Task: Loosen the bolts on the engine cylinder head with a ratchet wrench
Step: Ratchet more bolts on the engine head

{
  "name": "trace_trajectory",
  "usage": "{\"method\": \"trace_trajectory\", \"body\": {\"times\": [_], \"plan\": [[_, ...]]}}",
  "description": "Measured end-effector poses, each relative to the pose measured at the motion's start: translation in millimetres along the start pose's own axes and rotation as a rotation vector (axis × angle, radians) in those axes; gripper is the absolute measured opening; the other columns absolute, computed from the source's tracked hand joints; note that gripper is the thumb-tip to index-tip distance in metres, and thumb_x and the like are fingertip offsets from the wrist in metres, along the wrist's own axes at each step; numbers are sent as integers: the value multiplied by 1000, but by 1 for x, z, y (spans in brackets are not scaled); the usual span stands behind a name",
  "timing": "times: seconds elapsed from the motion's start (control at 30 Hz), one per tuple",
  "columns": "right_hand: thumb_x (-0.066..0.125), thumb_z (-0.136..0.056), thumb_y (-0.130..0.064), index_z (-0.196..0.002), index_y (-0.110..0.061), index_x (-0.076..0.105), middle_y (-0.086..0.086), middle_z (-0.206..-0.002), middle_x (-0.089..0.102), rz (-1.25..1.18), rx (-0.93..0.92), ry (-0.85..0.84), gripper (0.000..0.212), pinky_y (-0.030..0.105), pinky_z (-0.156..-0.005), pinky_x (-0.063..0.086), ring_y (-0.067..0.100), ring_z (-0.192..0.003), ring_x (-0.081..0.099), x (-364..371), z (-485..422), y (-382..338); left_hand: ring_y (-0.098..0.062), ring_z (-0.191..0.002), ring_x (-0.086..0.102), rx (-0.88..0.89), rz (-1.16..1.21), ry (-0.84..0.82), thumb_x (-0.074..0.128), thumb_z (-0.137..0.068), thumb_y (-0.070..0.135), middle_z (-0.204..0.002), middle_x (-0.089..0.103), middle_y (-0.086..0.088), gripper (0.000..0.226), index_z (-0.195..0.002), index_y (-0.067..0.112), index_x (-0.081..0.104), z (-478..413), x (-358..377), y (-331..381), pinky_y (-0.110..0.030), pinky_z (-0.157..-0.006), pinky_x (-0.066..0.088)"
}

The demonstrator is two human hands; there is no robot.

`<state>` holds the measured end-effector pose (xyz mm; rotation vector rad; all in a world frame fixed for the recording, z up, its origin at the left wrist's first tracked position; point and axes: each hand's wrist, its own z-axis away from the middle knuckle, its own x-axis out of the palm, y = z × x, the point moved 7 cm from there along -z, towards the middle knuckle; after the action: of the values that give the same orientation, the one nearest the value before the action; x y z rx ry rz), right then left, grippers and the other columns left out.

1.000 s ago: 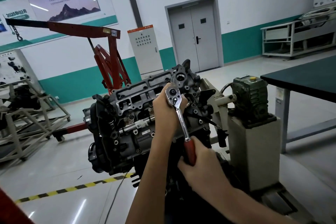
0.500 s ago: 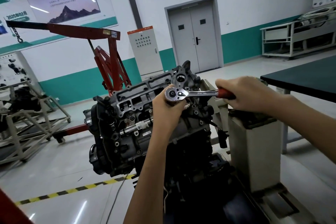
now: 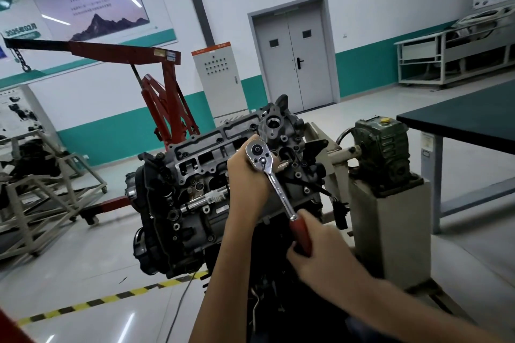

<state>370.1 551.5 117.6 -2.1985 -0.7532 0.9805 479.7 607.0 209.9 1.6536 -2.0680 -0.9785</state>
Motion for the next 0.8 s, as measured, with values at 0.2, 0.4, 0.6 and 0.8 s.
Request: {"method": "trace_trajectory", "body": {"times": [0.2,0.4,0.6,0.8], "plan": [[64,-77,-10,-99,-11,56,-7,-65,53,610,-264,-94,23,19,-51,46,9,-52,54,-93,-57,8,-4,-51,31,15,1,-30,58,-80,-8,-53,39,8,39,-59,18,39,-1,3,2,-19,-49,28],[60,-79,-17,-93,-17,53,-9,-64,53,734,-306,-67,16,22,-55,46,11,-56,55,-110,-83,-1,-2,-52,38,51,-17,-64,65,-78,-5,-56,47,12,39,-61,23,45,-2,1,5,-16,-52,33],[65,-71,-11,-74,-26,47,-6,-53,49,126,-48,-37,23,15,-45,36,5,-43,46,-33,-11,6,1,-55,43,118,-59,-52,63,-77,-7,-58,49,18,34,-69,24,49,1,5,6,-10,-55,35],[62,-70,-7,-66,-33,41,-14,-50,51,-150,25,0,35,7,-40,31,3,-38,45,13,6,-10,-1,-53,32,66,-21,-26,59,-79,-13,-57,36,13,39,-65,18,39,4,1,5,-14,-53,31]]}}
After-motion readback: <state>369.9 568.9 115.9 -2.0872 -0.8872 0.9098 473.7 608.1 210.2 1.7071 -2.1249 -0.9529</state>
